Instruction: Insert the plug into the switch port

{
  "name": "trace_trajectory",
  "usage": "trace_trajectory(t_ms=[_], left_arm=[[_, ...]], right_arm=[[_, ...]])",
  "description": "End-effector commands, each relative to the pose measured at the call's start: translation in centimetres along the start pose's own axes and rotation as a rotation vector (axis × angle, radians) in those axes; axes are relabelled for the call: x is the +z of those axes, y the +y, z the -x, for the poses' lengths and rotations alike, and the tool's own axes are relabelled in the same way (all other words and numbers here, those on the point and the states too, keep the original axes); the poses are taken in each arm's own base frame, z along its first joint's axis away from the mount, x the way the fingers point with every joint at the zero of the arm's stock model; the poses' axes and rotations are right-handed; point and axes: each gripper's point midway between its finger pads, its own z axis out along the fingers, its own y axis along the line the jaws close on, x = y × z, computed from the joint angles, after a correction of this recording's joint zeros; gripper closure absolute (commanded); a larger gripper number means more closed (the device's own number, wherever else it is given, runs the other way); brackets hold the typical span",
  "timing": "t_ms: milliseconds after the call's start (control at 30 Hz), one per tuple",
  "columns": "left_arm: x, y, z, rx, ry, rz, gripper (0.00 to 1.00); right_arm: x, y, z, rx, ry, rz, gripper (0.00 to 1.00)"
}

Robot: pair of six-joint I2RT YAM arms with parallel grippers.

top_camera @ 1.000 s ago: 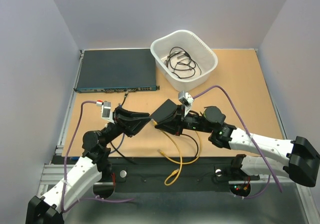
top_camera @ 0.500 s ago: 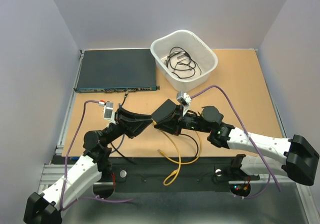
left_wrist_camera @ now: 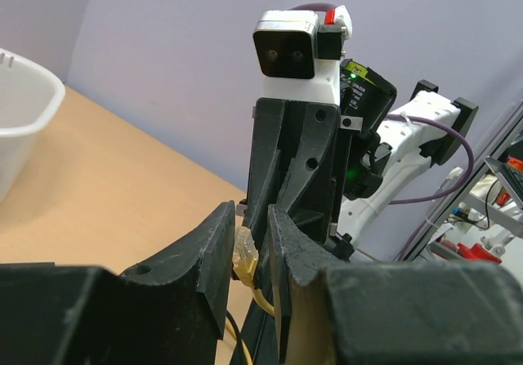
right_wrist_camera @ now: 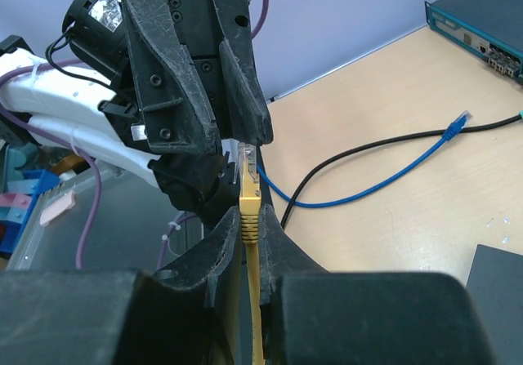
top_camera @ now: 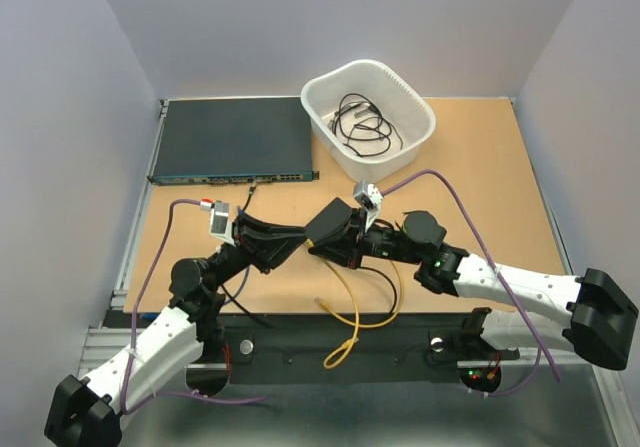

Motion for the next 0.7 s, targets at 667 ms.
trace_trajectory(t_ms=[667], left_arm=[[0.2,1.1,0.3,0.050,-0.016,0.061,0.57]], right_arm=[[-0.2,2.4,2.9,-0.019,-0.083,0.091,1.00]])
